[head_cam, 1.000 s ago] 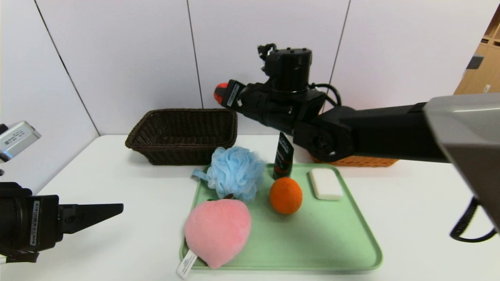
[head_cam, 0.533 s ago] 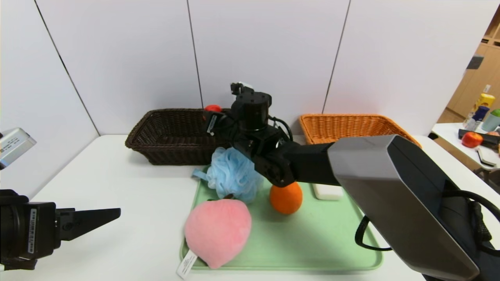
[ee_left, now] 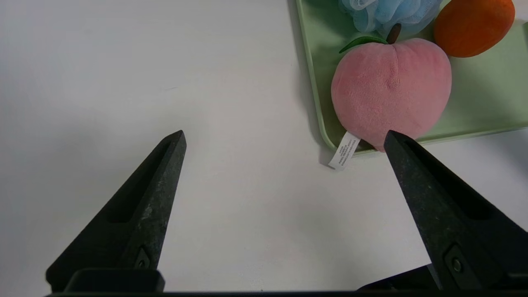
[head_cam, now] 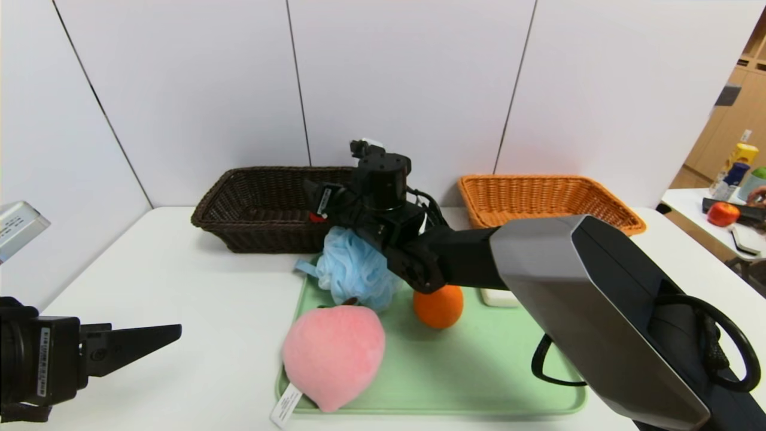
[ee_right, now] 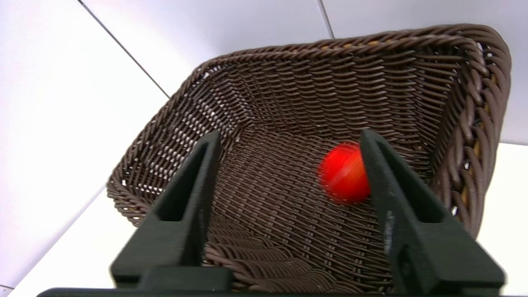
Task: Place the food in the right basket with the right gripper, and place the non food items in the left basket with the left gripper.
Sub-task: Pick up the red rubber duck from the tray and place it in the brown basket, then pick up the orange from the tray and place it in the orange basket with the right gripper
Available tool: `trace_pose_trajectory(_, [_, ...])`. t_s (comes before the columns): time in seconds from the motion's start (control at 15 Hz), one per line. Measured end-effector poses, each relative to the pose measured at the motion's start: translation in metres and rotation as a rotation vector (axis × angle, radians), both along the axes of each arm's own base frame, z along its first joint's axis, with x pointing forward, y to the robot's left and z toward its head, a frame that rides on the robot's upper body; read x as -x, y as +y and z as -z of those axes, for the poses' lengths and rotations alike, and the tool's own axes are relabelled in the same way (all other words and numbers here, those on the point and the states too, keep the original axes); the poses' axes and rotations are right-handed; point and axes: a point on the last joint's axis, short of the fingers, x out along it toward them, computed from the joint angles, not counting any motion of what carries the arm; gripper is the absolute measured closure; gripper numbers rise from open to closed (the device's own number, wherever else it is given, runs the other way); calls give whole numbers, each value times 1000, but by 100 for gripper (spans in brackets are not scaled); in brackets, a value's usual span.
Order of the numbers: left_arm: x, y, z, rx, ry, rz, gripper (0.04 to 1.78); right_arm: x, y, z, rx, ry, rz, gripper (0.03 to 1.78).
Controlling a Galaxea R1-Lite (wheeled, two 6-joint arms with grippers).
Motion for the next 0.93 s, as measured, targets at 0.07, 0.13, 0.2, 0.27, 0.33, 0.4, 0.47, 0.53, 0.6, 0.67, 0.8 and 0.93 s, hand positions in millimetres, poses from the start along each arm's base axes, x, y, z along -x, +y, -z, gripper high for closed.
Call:
trace_pose_trajectory(0.07, [1, 0, 0, 1, -3, 0, 13, 2, -1, -5, -3, -4, 3, 55])
trace_pose_trajectory(0.13, [2, 0, 0, 2, -5, 0, 13, 5, -1, -14, -5, -12, 5, 49])
trace_pose_trajectory(0.2, [2, 1, 0, 3, -7, 0, 13, 11, -3, -26, 4, -21, 10, 45])
trace_pose_trajectory(0.27, [2, 1, -1, 3, -10, 2, 13, 18, -5, -40, 28, -29, 23, 41])
trace_pose_trajectory(0.33, [2, 1, -2, 3, -13, 4, 13, 26, -10, -56, 51, -35, 45, 37])
trace_pose_trajectory(0.4, [2, 0, -2, 3, -17, 5, 13, 35, -16, -74, 64, -35, 76, 34])
trace_pose_trajectory(0.47, [2, 0, -3, 3, -24, 7, 13, 43, -24, -90, 75, -18, 126, 31])
trace_pose_trajectory(0.53, [1, 0, -5, 10, -45, 11, 13, 52, -33, -105, 77, 8, 179, 29])
trace_pose_trajectory(0.6, [-1, -1, -8, 17, -78, 20, 13, 62, -43, -121, 74, 35, 216, 26])
trace_pose_trajectory(0.67, [-3, -3, -10, 25, -106, 32, 13, 74, -57, -139, 71, 69, 239, 24])
trace_pose_trajectory(0.8, [-6, -6, -12, 31, -127, 44, 13, 97, -83, -166, 48, 136, 257, 21])
trace_pose_trajectory(0.93, [-8, -9, -14, 41, -131, 62, 13, 118, -108, -191, -13, 177, 261, 19])
